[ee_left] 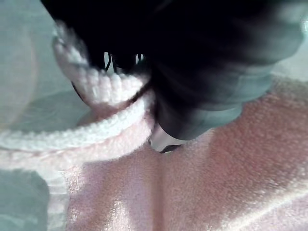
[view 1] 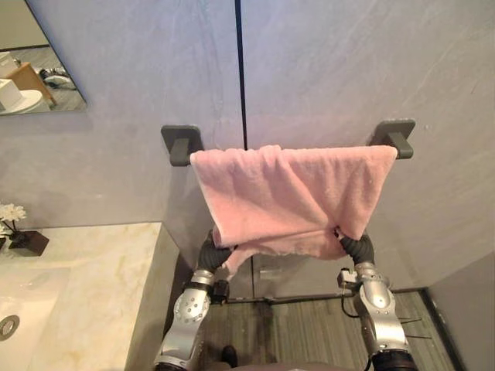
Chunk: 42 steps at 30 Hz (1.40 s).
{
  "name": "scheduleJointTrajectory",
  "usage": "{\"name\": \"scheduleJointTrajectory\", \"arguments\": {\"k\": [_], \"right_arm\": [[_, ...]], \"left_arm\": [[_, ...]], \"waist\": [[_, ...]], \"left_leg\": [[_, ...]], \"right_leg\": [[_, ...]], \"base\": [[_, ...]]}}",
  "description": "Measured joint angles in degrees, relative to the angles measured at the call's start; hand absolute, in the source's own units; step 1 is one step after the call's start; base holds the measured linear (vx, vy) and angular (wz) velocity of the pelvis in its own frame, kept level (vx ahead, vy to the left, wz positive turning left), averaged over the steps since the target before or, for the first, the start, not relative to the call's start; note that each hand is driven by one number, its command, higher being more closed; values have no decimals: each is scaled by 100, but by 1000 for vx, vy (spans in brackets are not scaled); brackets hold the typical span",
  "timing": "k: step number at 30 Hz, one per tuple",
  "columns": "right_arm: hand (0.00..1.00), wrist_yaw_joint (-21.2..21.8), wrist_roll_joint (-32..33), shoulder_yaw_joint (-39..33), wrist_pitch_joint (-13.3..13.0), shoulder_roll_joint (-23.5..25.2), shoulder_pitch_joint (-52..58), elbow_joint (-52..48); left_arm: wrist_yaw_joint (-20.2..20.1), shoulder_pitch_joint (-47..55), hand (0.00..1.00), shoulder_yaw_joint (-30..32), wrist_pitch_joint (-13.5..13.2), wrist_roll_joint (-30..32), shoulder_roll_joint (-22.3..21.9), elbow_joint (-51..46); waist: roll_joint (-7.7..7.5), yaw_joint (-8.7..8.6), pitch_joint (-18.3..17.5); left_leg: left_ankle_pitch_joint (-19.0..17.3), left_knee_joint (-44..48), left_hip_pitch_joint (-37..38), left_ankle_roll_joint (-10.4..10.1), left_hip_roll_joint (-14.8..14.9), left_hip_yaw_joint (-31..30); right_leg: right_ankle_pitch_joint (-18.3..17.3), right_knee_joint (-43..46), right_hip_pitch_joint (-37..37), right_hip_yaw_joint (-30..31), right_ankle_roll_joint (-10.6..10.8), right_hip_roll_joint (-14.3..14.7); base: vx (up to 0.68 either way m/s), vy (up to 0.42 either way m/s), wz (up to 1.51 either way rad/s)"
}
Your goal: Organize washtable
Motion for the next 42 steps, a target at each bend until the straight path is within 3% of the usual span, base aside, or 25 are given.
{"name": "scheduleJointTrajectory", "arguments": {"k": [14, 15, 29, 32, 36, 42], "right_arm": [[100, 105, -451, 1, -27, 327, -307, 676], [0, 104, -454, 2, -27, 367, -344, 724], [0, -312, -455, -223, -12, 453, -243, 961], [0, -395, -437, -381, 120, 497, -98, 1144], [0, -565, -390, -729, 483, 503, 310, 1575], [0, -638, -219, -851, 496, 430, 579, 1534]], "left_arm": [[-2, 158, 100, 383, 20, -172, -273, 930], [-1, 156, 0, 427, 22, -172, -291, 967], [237, 174, 0, 837, 127, -248, -291, 1257], [300, 171, 0, 901, 141, -336, -287, 1339], [515, 375, 0, 1215, 334, -403, -225, 1584], [533, 514, 0, 1304, 365, -627, -155, 1321]], "waist": [[46, 5, 21], [44, 4, 21], [-10, 12, 33], [-34, 14, 49], [-74, 3, 133], [-73, 5, 133]], "left_leg": [[-62, -8, 68, -30, -43, 7], [-62, -8, 70, -30, -42, 8], [-155, -9, 169, -40, -39, 156], [-173, -8, 171, -42, -40, 212], [-181, -6, 178, -53, -39, 307], [-185, -6, 235, -51, 24, 339]], "right_leg": [[-3, -96, 101, -10, 3, -6], [-9, -97, 102, -9, 11, -5], [-34, -168, 188, 109, -3, -3], [-34, -196, 199, 117, -6, -6], [-33, -220, 228, 154, -7, -12], [-32, -184, 239, 201, -9, -11]], "base": [[-5, -1, 0], [-37, -11, -1], [11, -6, -4], [39, -17, -4], [41, -21, -6], [-27, -14, -4]]}}
